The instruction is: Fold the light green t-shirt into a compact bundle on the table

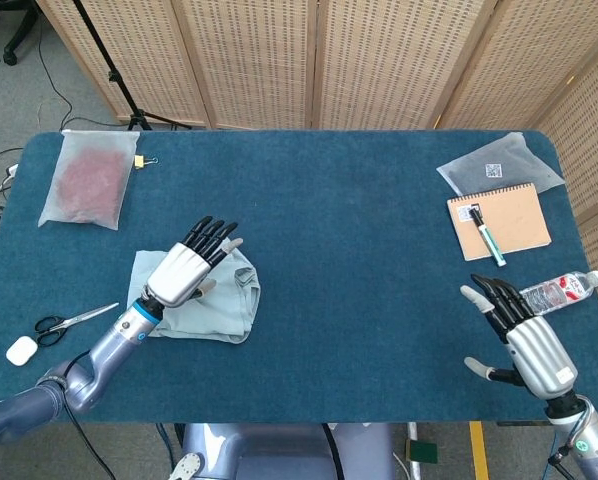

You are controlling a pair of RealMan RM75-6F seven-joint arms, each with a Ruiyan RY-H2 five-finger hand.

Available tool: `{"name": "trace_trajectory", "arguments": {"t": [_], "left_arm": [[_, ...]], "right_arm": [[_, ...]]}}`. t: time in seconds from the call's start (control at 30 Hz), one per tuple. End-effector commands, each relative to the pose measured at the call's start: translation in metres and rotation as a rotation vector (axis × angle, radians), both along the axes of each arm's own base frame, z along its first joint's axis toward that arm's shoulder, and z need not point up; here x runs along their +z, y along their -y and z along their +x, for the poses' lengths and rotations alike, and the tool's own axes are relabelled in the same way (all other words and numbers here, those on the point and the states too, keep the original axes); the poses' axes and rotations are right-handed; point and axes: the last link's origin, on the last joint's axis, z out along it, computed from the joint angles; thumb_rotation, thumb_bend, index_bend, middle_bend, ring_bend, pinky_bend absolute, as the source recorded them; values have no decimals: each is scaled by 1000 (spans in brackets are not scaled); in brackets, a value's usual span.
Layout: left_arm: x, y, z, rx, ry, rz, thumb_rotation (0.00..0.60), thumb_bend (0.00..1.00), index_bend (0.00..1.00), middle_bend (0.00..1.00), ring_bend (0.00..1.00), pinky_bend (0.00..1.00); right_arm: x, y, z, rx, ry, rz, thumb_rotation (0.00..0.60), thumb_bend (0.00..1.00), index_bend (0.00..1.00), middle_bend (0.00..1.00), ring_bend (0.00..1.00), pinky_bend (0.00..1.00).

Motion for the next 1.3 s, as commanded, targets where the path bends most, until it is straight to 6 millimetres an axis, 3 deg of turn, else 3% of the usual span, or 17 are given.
{"name": "trace_trajectory", "arguments": {"t": [0.03, 0.33, 1.0, 1.3], "left_arm": [[-1, -8, -13, 50, -34, -3, 600, 221, 0, 0, 0, 0], [-14, -13, -13, 62, -69, -23, 600, 231, 0, 0, 0, 0], [-55, -26, 18, 53, -114, -43, 600, 243, 0, 0, 0, 0], [-63, -33, 26, 55, -129, -36, 600, 244, 0, 0, 0, 0]], "right_arm": [[0, 1, 0, -3, -2, 0, 600, 156, 0, 0, 0, 55], [-1, 3, -1, -9, -5, 2, 600, 156, 0, 0, 0, 55], [2, 6, -4, -23, 4, -5, 600, 156, 0, 0, 0, 55], [4, 7, -5, -28, 9, -6, 600, 156, 0, 0, 0, 55]]}}
